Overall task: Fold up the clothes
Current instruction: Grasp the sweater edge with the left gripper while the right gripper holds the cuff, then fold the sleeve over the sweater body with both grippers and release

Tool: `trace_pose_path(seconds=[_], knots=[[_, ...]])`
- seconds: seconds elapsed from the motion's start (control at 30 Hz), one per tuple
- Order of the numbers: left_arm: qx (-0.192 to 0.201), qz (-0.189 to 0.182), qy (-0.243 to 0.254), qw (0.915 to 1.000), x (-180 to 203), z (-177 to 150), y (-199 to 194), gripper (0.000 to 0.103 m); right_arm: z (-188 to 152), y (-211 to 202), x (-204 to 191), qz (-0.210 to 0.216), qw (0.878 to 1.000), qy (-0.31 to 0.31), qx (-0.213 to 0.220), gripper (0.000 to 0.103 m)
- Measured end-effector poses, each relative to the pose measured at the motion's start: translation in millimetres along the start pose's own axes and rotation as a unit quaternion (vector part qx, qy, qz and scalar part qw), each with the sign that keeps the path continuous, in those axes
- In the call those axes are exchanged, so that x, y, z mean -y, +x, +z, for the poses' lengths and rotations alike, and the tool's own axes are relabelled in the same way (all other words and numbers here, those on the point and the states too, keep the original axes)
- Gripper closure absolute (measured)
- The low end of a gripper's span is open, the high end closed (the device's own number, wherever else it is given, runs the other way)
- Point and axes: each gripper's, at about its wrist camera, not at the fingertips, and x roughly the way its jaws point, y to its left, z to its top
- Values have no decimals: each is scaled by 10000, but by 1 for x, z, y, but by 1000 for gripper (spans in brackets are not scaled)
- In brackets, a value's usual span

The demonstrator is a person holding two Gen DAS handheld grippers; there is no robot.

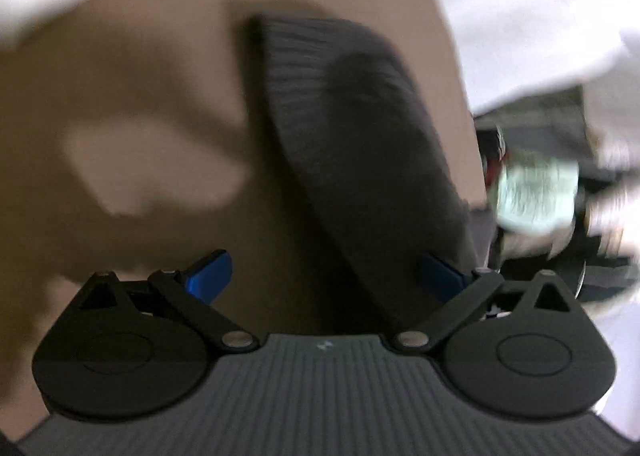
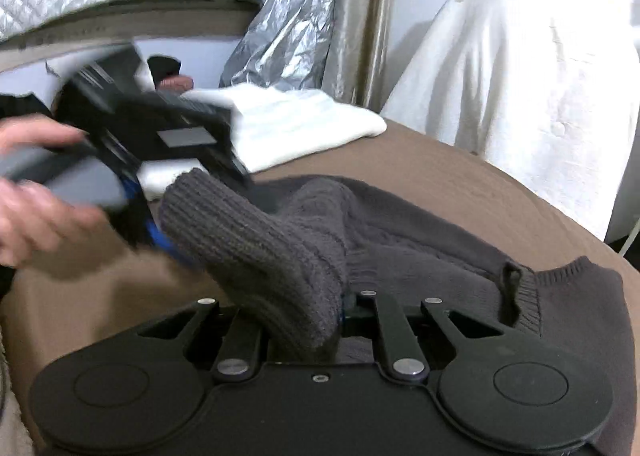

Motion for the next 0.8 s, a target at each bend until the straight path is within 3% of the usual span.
trace_pose_path(seconds=[0.07, 0.1, 0.13, 0.17, 0.2, 0.3, 0.43, 0.57, 0.7, 0.8], knots=[[83, -173, -137, 9997, 2, 9, 13, 4, -4, -4, 4, 132, 9999, 77, 68, 87], [127, -248, -92, 9996, 6, 12, 17, 14, -6, -6, 6, 203, 9997, 97, 111, 87], [61, -364, 134, 9992, 16, 13, 21, 31, -7, -10, 8, 270, 9994, 128, 201, 87], [-67, -501, 433, 9978, 29, 14, 24, 69, -9, -14, 10, 332, 9988, 169, 328, 87], [-68, -571, 802, 9951, 48, 11, 24, 84, -10, -19, 11, 395, 9980, 210, 455, 87], [217, -685, 2121, 9746, 121, -8, 19, 92, -13, -45, 14, -56, 9940, 73, 1087, 87], [409, -832, 3521, 9314, 218, -40, 34, 92, -26, -79, 51, -763, 9852, 477, 1461, 87], [-161, -1095, 3617, 9257, 263, -60, 106, 92, -46, -101, 100, -1262, 9742, 1351, 1297, 87], [-632, -244, 3919, 9175, 258, -103, 190, 92, -85, -99, 140, -1714, 9560, 2260, 748, 87], [-922, -310, 3685, 9245, 238, -110, 216, 92, -110, -83, 158, -1923, 9450, 2638, 184, 87]])
